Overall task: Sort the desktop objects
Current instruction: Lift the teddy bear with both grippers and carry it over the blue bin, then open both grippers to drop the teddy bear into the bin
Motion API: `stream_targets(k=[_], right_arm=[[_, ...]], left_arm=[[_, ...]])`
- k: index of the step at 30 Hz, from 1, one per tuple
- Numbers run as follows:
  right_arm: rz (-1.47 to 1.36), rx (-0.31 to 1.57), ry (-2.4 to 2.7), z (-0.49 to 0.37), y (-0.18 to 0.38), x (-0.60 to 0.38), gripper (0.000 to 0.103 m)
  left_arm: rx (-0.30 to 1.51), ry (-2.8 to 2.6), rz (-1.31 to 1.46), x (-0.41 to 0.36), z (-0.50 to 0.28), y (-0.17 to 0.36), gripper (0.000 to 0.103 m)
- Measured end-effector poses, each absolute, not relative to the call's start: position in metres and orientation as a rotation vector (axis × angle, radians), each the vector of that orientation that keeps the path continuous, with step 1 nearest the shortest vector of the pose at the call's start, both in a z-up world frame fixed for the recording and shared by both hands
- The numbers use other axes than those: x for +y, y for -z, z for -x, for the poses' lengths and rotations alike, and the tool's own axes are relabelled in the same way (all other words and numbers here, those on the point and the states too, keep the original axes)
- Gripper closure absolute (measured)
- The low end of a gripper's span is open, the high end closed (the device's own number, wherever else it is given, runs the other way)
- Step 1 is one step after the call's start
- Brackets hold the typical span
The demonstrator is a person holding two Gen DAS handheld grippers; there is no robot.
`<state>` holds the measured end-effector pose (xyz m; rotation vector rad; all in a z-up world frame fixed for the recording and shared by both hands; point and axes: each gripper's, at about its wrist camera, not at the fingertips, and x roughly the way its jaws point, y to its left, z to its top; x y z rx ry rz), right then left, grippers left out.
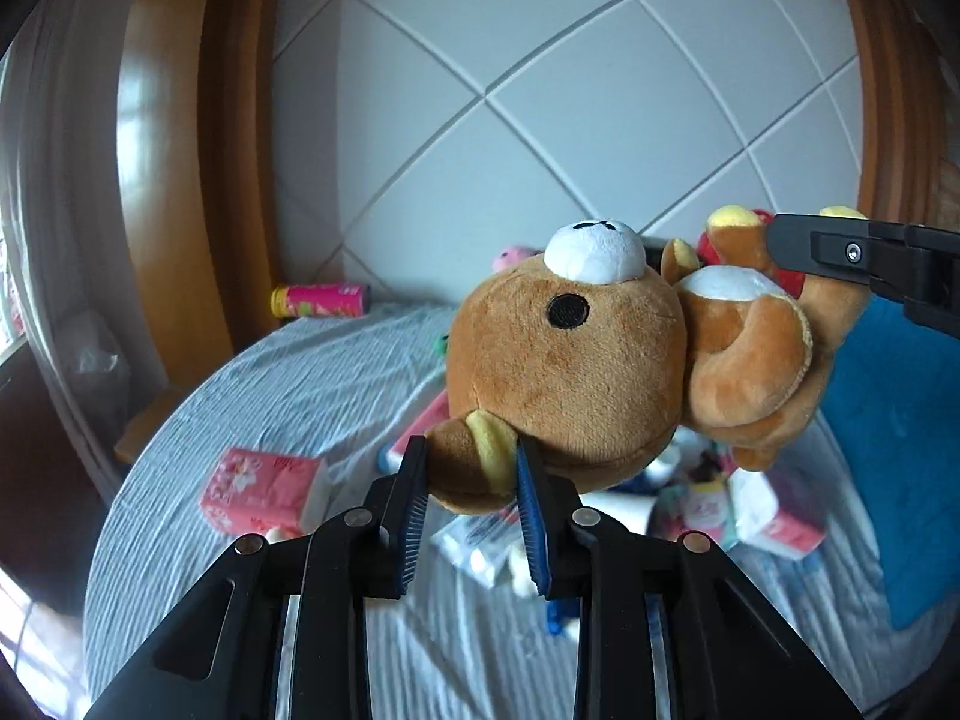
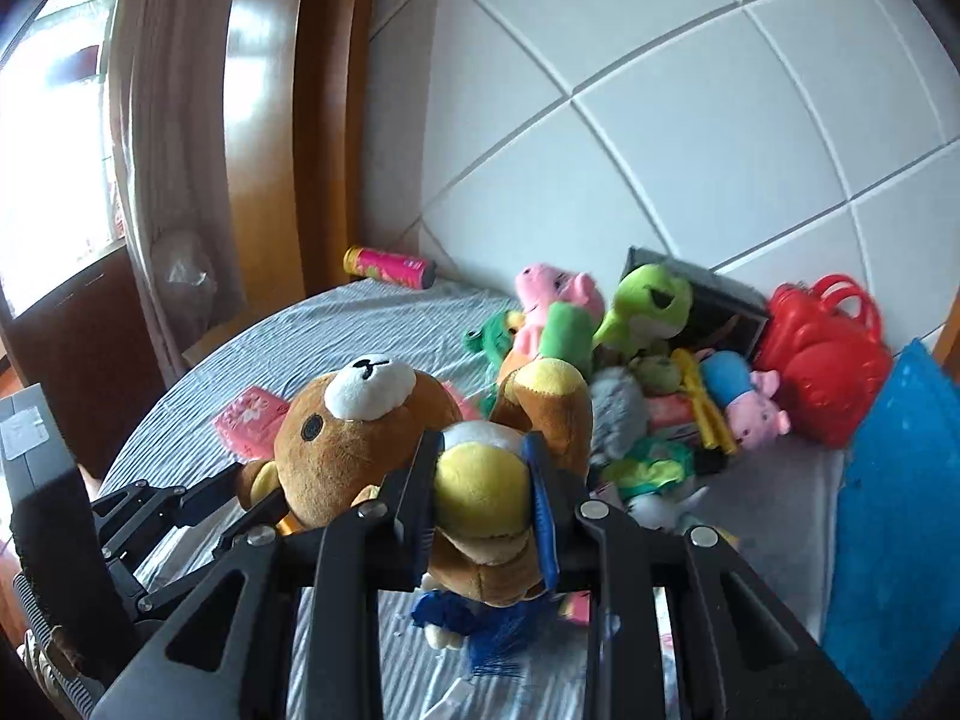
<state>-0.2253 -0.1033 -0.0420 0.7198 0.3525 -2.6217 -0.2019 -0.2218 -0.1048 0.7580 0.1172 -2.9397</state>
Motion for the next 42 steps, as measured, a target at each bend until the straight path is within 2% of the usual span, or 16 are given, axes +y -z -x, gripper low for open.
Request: stream_targets(k=[5, 11, 19, 24, 30, 38, 39, 40, 42], right_arm=[[-0.548, 0.379, 2.829, 0.198, -0.024, -0.038, 0.077], [-0.347, 0.375, 3.102, 0.160, -0.092, 0.071, 0.077], [-0.218, 0.403, 3.337, 0.116, -0.136, 0.238, 0.077], [-0.265, 0.404, 3.381, 0.105, -0.142, 0.333, 0.077], [-0.402, 0.316, 3.348, 0.114, -0.122, 0.416, 0.077], [-0.814, 0.109, 3.230, 0.157, -0.080, 0.480, 0.077], [-0.862, 0.098, 3.206, 0.162, -0.075, 0.485, 0.077], [-0.892, 0.100, 3.191, 0.165, -0.072, 0.488, 0.077], [-0.944, 0.109, 3.165, 0.171, -0.067, 0.495, 0.077]], left_arm=[[0.117, 3.136, -0.585, -0.155, 0.215, 0.036, 0.076], [0.058, 3.371, -0.406, -0.033, 0.221, -0.032, 0.076], [-0.045, 3.544, -0.363, 0.149, 0.206, -0.073, 0.076], [-0.114, 3.551, -0.516, 0.235, 0.197, -0.077, 0.076], [-0.277, 3.455, -0.732, 0.304, 0.186, -0.063, 0.076], [-0.416, 3.297, -1.088, 0.350, 0.192, -0.033, 0.077], [-0.430, 3.283, -1.119, 0.355, 0.191, -0.032, 0.094], [-0.444, 3.268, -1.150, 0.361, 0.190, -0.030, 0.102], [-0.472, 3.238, -1.209, 0.372, 0.187, -0.026, 0.102]])
